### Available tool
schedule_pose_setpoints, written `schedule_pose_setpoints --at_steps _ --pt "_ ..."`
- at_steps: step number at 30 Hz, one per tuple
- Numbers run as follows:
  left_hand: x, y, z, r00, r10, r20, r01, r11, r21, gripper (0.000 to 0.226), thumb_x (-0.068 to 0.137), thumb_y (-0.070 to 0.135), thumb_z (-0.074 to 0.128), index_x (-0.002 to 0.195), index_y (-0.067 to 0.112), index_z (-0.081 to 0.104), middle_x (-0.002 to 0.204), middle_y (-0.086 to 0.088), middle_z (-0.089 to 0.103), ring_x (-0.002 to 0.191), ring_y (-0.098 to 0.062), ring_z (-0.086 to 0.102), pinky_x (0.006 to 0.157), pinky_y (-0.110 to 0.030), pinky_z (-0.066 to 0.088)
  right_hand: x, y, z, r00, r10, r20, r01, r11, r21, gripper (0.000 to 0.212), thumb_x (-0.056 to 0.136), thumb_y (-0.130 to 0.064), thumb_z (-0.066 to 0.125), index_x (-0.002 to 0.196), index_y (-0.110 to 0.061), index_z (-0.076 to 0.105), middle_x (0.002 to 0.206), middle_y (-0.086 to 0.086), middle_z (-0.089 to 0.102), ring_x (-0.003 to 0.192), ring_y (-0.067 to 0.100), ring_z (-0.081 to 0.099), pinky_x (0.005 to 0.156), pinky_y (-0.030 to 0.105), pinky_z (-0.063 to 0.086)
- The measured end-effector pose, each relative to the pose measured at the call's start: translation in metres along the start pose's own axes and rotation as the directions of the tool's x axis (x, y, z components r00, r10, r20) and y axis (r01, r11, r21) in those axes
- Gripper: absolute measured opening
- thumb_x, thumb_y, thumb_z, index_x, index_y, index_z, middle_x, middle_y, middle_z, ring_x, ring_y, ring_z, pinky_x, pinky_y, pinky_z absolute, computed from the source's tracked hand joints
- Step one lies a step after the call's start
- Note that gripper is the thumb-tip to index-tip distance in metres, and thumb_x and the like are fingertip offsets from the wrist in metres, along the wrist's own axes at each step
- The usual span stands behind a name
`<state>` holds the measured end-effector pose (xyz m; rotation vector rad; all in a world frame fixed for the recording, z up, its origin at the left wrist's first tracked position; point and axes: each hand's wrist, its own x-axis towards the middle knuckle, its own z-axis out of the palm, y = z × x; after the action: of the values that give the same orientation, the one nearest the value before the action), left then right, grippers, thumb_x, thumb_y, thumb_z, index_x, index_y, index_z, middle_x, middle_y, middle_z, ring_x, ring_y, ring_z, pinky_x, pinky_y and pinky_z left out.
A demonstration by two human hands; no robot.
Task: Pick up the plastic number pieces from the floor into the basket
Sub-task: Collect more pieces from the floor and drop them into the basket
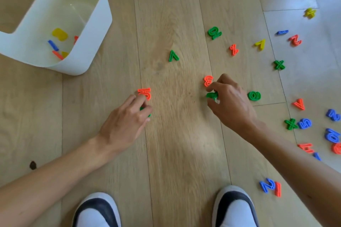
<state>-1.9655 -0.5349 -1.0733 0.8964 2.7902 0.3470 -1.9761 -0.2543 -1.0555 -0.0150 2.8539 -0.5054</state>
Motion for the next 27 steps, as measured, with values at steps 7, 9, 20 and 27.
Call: schedule_pose_setpoints --at_steps 7,9,20,27 --pt "-0.003 -0.001 0.002 1.0 0.02 0.022 -0.019 0.999 -0.037 0.019 0.079 0.011 0.074 0.095 0.009 0.064 0.1 -0.008 0.058 0.088 -0.025 0.053 0.078 -0.035 0.049 0.007 0.012 0.004 0.999 0.0 -0.042 0.002 0.999 0.046 0.022 0.088 -0.01 0.07 0.11 -0.012 0.073 0.098 -0.003 0.052 0.078 0.017 0.057 0.066 0.026 0.043" --pt "-0.001 -0.001 -0.001 0.998 0.058 0.002 -0.058 0.998 -0.026 0.019 0.08 0.011 0.073 0.097 0.009 0.063 0.1 -0.008 0.06 0.091 -0.027 0.055 0.08 -0.036 0.049 0.008 0.013 0.004 0.998 0.003 -0.064 0.003 0.996 0.092 0.018 0.088 -0.012 0.072 0.105 -0.014 0.074 0.098 -0.004 0.053 0.08 0.014 0.055 0.065 0.018 0.041" --pt "0.034 -0.016 -0.01 0.991 -0.134 -0.024 0.132 0.989 -0.073 0.037 0.085 0.017 0.071 0.117 0.003 0.062 0.106 -0.012 0.051 0.099 -0.027 0.051 0.082 -0.038 0.049 0.043 0.016 -0.009 0.999 0.011 -0.048 -0.007 0.996 0.085 0.011 0.084 -0.031 0.074 0.088 -0.023 0.067 0.084 -0.005 0.059 0.074 0.012 0.054 0.059 0.017 0.034" --pt "0.038 -0.018 -0.015 0.994 -0.112 -0.007 0.111 0.986 -0.123 0.035 0.08 0.021 0.075 0.108 0.008 0.058 0.107 -0.007 0.057 0.1 -0.024 0.051 0.08 -0.035 0.046 0.057 0.013 -0.005 0.988 0.144 0.055 -0.145 0.989 0.02 0.052 0.087 -0.037 0.073 0.132 -0.015 0.059 0.107 0.005 0.067 0.105 0.022 0.055 0.077 0.031 0.038"
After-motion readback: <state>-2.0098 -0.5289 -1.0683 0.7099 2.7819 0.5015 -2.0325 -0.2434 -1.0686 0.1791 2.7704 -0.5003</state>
